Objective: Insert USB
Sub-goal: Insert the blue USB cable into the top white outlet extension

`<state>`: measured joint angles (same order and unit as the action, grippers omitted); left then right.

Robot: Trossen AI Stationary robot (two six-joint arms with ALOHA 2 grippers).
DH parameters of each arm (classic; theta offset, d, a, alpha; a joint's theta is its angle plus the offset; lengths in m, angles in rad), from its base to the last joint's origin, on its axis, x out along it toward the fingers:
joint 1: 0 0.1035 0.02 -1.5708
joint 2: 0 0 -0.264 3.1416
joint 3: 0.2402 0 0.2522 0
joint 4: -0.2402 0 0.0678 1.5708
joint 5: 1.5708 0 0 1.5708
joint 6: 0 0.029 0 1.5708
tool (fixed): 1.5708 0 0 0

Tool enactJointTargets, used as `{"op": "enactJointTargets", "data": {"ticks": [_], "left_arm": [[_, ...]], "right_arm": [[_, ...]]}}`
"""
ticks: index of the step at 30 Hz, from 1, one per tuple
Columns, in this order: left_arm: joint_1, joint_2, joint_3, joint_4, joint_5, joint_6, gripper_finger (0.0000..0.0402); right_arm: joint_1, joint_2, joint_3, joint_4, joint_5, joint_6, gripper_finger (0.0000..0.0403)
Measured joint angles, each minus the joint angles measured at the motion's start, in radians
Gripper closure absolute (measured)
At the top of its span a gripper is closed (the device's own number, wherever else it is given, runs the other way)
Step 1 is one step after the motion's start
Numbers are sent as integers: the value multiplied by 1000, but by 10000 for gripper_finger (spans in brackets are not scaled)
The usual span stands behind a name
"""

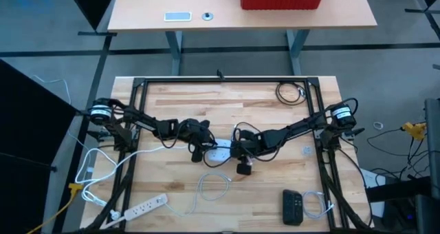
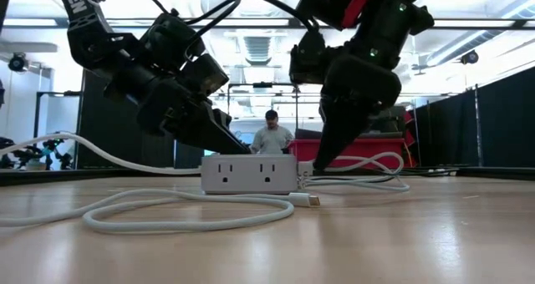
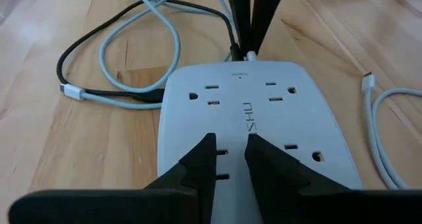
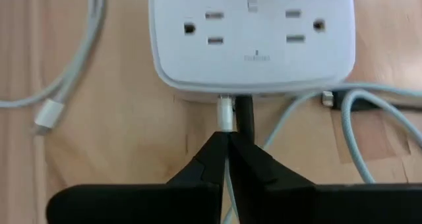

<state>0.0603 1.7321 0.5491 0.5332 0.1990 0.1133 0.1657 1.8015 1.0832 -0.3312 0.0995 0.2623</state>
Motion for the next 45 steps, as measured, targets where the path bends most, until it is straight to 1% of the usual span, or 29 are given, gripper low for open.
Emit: {"op": "enactJointTargets", "data": {"ticks": [10,15,19,23,29,31,34,41,45], "left_arm": [[-1,0,-2,-2,1,-16,325],[-1,0,-2,-2,1,-18,325],[-2,0,-2,0,1,-19,325],[-2,0,-2,-1,1,-19,325],[-2,-3,-2,0,1,-41,325],[-2,-14,-2,-1,0,-78,325],[-3,-43,-8,-26,0,-86,325],[-3,-77,-8,-47,0,-97,325],[-3,-95,-8,-57,-29,-100,325]], "right_arm": [[0,41,0,76,-11,16,402],[7,26,0,67,-5,3,402],[7,4,4,23,1,-5,392],[7,-10,5,6,4,-31,369],[5,-14,5,-7,7,-38,320],[5,-14,5,-11,6,-37,304],[6,-14,5,-13,5,-43,281],[-1,-34,5,-50,1,-135,233],[-14,-62,5,-55,6,-179,211]]}}
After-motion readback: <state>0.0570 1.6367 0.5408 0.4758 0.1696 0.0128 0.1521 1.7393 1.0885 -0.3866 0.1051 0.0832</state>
